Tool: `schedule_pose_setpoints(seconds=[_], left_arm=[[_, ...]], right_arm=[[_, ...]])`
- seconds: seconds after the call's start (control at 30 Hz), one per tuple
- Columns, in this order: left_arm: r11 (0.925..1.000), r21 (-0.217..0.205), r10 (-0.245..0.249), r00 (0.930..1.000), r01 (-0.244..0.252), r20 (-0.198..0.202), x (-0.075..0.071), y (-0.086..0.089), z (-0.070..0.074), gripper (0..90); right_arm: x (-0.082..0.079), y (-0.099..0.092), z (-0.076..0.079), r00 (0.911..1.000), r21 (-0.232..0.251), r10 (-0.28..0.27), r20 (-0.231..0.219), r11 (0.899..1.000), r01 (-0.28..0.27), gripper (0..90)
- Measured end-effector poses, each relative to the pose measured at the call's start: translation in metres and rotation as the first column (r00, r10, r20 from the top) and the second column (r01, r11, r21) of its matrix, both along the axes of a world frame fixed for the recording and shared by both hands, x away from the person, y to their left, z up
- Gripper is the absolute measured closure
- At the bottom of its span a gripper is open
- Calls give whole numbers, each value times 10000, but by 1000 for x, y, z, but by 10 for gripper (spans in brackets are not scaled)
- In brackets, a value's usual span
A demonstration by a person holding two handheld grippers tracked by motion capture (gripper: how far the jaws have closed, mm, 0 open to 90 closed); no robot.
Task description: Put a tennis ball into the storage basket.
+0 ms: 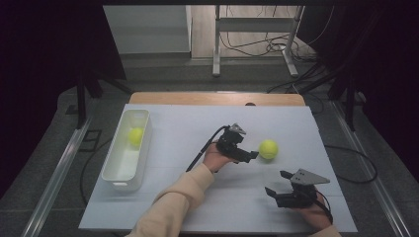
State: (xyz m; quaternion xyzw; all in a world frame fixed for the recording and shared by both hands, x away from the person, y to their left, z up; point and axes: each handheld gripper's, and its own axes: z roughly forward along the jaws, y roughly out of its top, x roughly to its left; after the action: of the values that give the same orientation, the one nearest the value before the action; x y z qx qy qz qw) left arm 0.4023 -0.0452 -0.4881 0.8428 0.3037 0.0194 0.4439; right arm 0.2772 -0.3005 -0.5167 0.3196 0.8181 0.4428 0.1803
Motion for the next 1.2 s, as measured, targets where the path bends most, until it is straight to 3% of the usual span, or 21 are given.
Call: schedule_pose_setpoints(seconds=[1.2], left_arm=[[9981,440,-428,9990,431,-84,15,-40,-15,132]], right_arm=[[0,0,0,10000,-27,27,-33,10000,-27,151]])
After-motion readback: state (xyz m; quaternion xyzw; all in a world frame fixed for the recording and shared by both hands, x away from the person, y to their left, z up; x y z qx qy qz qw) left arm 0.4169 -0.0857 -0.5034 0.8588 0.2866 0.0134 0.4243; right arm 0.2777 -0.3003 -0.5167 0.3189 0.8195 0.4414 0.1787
